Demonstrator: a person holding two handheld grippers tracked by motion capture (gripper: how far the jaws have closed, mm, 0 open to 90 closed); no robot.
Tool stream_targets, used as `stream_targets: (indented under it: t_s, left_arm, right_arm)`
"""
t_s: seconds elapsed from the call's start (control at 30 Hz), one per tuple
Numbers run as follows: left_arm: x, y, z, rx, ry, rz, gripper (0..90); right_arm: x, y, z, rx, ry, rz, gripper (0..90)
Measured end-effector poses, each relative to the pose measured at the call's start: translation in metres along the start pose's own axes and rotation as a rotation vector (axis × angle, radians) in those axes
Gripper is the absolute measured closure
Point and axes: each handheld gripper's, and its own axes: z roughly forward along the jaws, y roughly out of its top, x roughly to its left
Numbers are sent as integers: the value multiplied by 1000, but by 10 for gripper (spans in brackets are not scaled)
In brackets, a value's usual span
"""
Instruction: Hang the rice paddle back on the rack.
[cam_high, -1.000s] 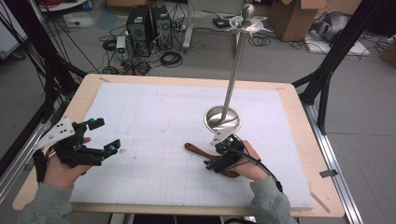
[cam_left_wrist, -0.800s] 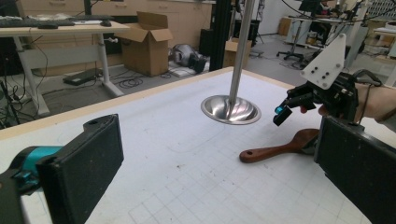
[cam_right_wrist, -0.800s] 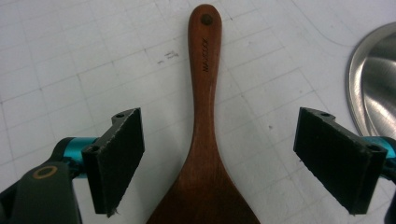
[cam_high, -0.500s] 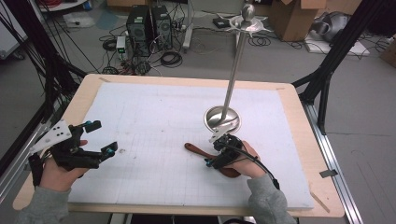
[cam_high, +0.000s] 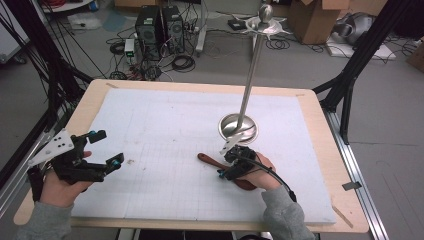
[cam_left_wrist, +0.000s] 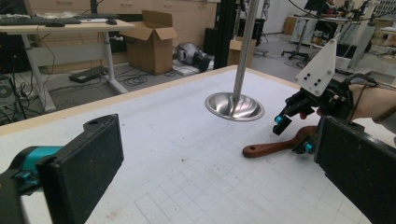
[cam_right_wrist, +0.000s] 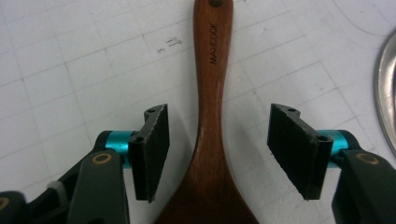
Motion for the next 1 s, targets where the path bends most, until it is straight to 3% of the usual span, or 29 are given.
stream_targets:
  t_s: [0.53,0.8,1.0]
  left_arm:
    - [0,-1,-3,7,5,0,18]
    - [0,-1,-4,4,8,-1,18]
    - [1,-1,-7,0,12,-3,18]
  right_arm:
    - [2,4,2,20,17,-22,585]
    - [2,5,2,29,45,-7,667]
    - [2,5,2,31,36,5,699]
